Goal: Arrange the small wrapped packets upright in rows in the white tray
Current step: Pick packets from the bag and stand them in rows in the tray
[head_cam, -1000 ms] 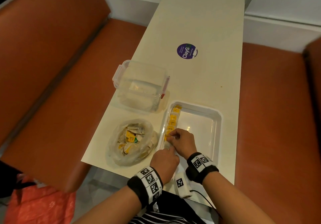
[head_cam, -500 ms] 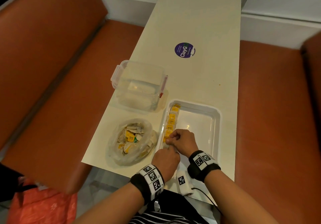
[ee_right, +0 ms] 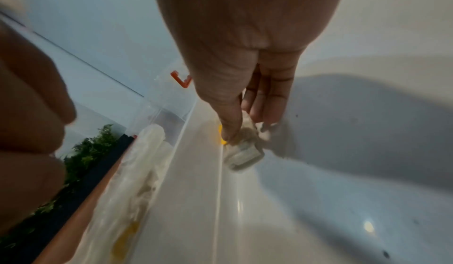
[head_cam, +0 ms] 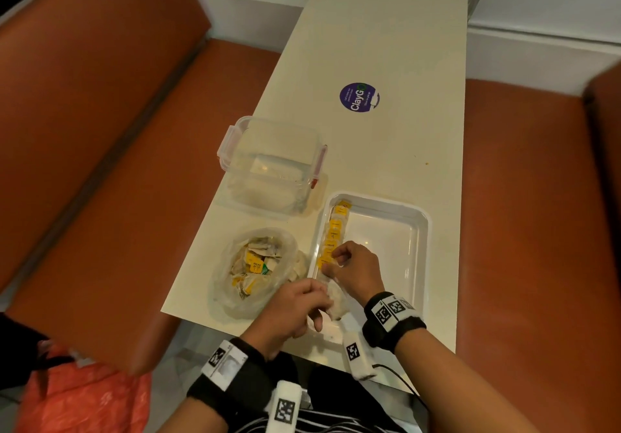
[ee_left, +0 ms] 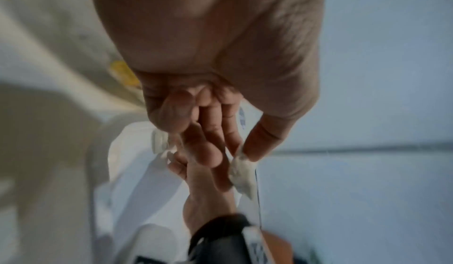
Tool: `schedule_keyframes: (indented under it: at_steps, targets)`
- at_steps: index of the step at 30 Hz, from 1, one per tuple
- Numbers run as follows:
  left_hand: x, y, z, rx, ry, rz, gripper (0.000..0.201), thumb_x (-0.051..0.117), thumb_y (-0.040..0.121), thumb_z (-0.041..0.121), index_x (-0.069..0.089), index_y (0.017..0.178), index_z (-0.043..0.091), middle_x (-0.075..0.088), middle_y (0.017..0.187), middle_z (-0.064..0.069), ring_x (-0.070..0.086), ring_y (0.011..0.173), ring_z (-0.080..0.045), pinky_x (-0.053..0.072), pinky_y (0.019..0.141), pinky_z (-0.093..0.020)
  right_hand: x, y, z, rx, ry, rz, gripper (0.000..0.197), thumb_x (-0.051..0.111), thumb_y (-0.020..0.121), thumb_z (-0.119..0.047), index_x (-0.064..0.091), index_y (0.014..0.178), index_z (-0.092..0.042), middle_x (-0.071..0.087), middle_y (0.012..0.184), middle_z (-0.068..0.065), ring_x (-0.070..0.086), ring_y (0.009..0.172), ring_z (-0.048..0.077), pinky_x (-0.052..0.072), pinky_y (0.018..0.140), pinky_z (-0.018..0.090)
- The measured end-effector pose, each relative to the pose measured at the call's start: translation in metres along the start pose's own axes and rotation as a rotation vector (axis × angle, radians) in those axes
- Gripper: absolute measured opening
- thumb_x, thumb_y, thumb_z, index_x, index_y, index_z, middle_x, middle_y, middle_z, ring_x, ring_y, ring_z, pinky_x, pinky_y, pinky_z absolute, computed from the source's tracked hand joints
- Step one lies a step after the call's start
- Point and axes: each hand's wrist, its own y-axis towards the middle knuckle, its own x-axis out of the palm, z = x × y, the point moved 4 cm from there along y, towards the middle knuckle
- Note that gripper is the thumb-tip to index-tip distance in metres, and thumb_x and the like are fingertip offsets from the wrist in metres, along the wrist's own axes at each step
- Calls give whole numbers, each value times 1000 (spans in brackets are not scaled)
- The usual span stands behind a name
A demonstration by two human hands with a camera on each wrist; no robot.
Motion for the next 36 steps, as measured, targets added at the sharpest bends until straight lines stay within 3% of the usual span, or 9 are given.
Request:
schedule_keyframes:
  at_steps: [3,6,9,12,16,19,27,32,36]
  targets:
    - [-10,-2,0,-12,-270,-94,15,61,96,15,71,85,14,66,81,-13,54,59,-17,23,43,-25,-20,-13,-18,-39,56,-37,26,88,79,-38,72,97,-29,69,99,-9,65,83,5,47,70,16]
    - [-14,3,-3,-19,-308,-91,16,58,95,19,73,89,16,66,87,-17,53,62,-19,22,44,-25,-38,-38,-44,8,318,-350,28,71,95,-45,77,104,-19,77,102,6,74,81,18,64,75,40]
    - [-15,7,-2,-31,-322,-54,18,58,94,20,71,97,8,66,86,-18,54,62,-20,23,42,-24,-53,-60,-59,4,454,-615,32,67,99,-37,75,114,-10,77,105,15,74,84,27,62,77,37]
    - [-15,13,-5,-62,-326,-11,35,56,101,26,68,115,-4,68,92,-20,56,63,-21,25,43,-25,-60,-61,-58,-31,399,-568,26,80,91,-24,75,109,-6,76,101,18,75,82,30,63,79,38]
    - [-11,15,-7,-56,-276,-25,41,64,102,47,73,103,7,72,99,-20,61,67,-21,30,44,-25,-59,-54,-46,11,410,-466,24,83,88,-19,76,101,0,75,99,23,75,83,34,64,78,36]
    - [-10,15,-9,-13,-98,-7,27,74,97,30,78,112,8,79,104,-17,63,73,-18,38,47,-23,-56,-52,-37,48,430,-495,26,84,87,-20,76,101,0,74,98,27,75,82,37,64,80,37]
    - [-14,23,-21,-29,-39,115,20,74,98,21,77,113,9,80,98,-12,72,78,-21,45,51,-26,-58,-52,-22,52,490,-505,28,82,89,-25,76,113,-11,79,99,13,75,86,25,62,79,34]
    - [-10,21,-18,-36,129,125,22,76,97,25,75,116,16,81,95,-3,78,79,-22,46,48,-27,-56,-44,-15,-57,320,-399,14,83,88,-22,81,100,-15,80,89,6,75,83,23,62,75,30]
    - [-24,11,-13,-11,299,286,8,74,95,28,79,101,27,81,82,8,78,64,-20,54,60,-26,-46,-37,-16,-106,104,-372,10,84,87,-23,83,96,-20,79,82,-6,69,71,0,57,70,19]
